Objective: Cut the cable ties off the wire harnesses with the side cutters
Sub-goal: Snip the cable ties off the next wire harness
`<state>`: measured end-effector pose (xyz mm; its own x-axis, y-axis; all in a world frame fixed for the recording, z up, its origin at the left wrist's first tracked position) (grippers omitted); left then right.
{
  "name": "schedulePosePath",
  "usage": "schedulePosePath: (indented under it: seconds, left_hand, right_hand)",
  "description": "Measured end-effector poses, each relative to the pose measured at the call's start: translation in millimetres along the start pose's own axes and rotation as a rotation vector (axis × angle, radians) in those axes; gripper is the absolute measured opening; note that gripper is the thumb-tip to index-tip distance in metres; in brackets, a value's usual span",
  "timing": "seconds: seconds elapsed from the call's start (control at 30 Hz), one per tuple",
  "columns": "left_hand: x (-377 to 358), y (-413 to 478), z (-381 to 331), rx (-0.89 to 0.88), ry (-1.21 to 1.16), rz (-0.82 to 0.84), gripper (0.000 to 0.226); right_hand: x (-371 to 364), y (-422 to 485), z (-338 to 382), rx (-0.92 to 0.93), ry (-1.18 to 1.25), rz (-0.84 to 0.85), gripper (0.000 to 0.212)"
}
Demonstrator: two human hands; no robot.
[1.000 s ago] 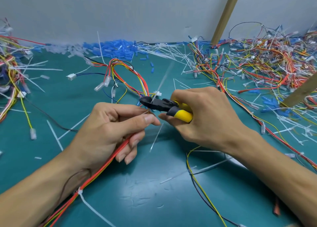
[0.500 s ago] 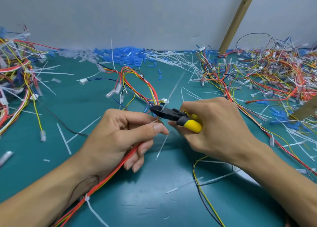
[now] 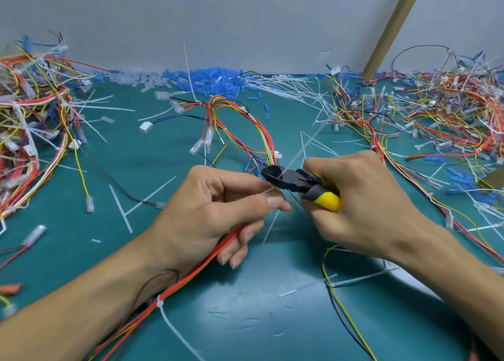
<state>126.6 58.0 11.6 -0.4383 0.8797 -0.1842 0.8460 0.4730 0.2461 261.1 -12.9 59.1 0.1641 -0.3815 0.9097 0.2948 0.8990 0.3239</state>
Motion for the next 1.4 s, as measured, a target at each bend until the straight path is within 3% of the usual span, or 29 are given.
schedulePosePath:
  seconds: [0.2,0.37,0.53,0.7,0.87,1.03,1.2,1.4]
  left_hand:
    - [7,1,-1,0.006,-0.003,-0.062,0.020]
    - [0,-1,0,-0.001,0.007,0.002,0.017]
    - [5,1,-1,0.004,-0.018,-0.064,0.022]
    - [1,0,0,0.004,-0.003,-0.016,0.016]
    - [6,1,-1,0.005,-0.017,-0.072,0.023]
    - [3,0,1,0.004,-0.009,-0.036,0.022]
    - [8,1,0,0.010,-0.020,-0.082,0.022]
    - [5,0,1,0.014,0.007,-0.057,0.019]
  right_hand:
    - [0,2,6,0.000,-0.026,-0.013,0.017]
    - [3,0,-3,-0.051,-0.013,0.000,0.030]
    - [4,1,4,-0.032,-0.032,-0.007,0.021]
    - [1,0,-1,-0.061,-0.017,0.022,0.032]
    - [3,1,7,-0.033,-0.038,0.014,0.021]
    - [5,1,-1,-0.076,-0.074,0.022,0.030]
    - [5,1,8,-0.042,-0.108,0.021,0.018]
    - [10,0,1,-0.052,-0.158,0.009,0.026]
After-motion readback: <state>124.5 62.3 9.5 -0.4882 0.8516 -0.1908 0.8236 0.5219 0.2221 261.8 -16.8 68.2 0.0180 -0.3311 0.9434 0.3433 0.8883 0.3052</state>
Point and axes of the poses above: each hand's wrist, its own y-axis towards the middle knuckle, its own x-axis out of the back of the hand, z = x × y, the point moved 8 cm from there along y, towards the middle knuckle, and after that the axes turned 12 degrees about -x, right-handed, at the moved point
